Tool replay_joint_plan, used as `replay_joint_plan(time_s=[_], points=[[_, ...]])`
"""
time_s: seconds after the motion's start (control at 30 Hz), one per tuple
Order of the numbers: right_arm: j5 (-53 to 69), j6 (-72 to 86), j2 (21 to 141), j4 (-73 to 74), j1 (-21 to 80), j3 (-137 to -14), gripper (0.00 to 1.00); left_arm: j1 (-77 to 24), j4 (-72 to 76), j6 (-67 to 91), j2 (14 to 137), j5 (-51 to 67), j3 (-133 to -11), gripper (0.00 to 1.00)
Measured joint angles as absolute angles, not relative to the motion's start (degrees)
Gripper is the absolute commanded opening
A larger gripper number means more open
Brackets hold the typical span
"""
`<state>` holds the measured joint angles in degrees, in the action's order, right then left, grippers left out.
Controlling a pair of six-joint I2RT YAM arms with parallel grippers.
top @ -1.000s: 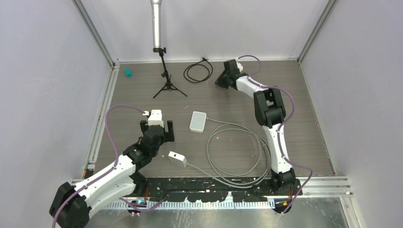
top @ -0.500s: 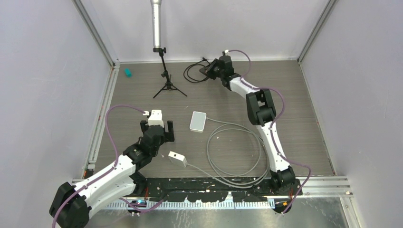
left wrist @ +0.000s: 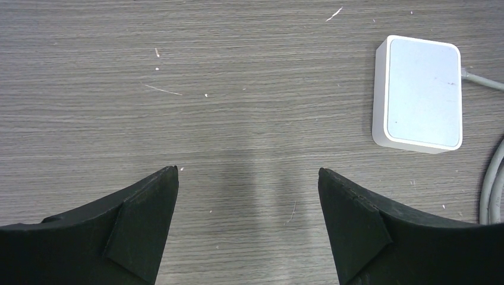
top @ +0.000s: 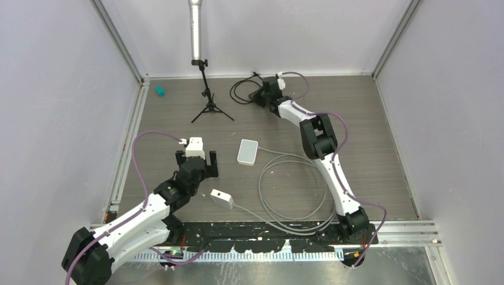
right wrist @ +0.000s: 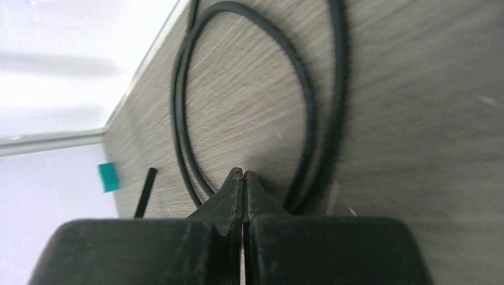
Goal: Insert the plug into the switch port
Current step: Move the connector to the center of the board.
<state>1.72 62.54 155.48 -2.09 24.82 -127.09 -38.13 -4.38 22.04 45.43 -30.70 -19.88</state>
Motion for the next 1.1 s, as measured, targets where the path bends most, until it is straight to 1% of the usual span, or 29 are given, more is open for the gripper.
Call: replay_joint_plan(time_s=[0.17,0.23,0.3,0.5,0.6,0.7,0.8,0.87,0.9,1.0,1.1], points=[[-6.1,59.6,148.6,7.0,25.0,-121.2,0.01,-38.1,-4.2,22.0,45.4,-30.4,-19.9,0.89],[-8.6,58.1,144.2,9.1,24.7,-115.5,0.01,-38.1,-4.1,22.0,45.4,-30.4,-19.9,0.89],[-10.0,57.1,139.5,9.3,24.2,-108.5,0.01,-38.1,-4.0,22.0,45.4,-30.4,-19.8,0.89],[-11.3,55.1,120.6,7.0,19.8,-79.9,0.01,-38.1,-4.0,22.0,45.3,-30.4,-19.6,0.89],[-12.3,53.0,112.0,7.5,17.4,-69.2,0.05,-38.1,-3.9,22.0,45.2,-30.4,-19.6,0.89],[-14.0,49.7,102.3,9.9,15.3,-59.7,0.17,-38.1,-3.9,22.0,45.1,-30.4,-19.5,0.89],[-15.1,46.7,94.0,12.8,14.9,-55.7,0.28,-38.1,-3.9,22.0,44.9,-30.4,-19.5,0.89],[-15.7,44.4,88.9,14.3,14.9,-55.7,0.39,-38.1,-3.9,22.1,44.5,-30.4,-19.4,0.89],[-15.8,43.2,86.7,14.6,14.9,-56.2,0.41,-38.1,-3.9,22.1,44.4,-30.4,-19.3,0.89],[-15.1,40.3,84.6,15.0,14.9,-59.3,0.44,-38.1,-3.9,22.1,43.9,-30.4,-19.2,0.89],[-11.1,37.5,88.6,15.6,14.9,-65.3,0.44,-38.1,-3.7,22.1,43.0,-30.4,-19.0,0.89]])
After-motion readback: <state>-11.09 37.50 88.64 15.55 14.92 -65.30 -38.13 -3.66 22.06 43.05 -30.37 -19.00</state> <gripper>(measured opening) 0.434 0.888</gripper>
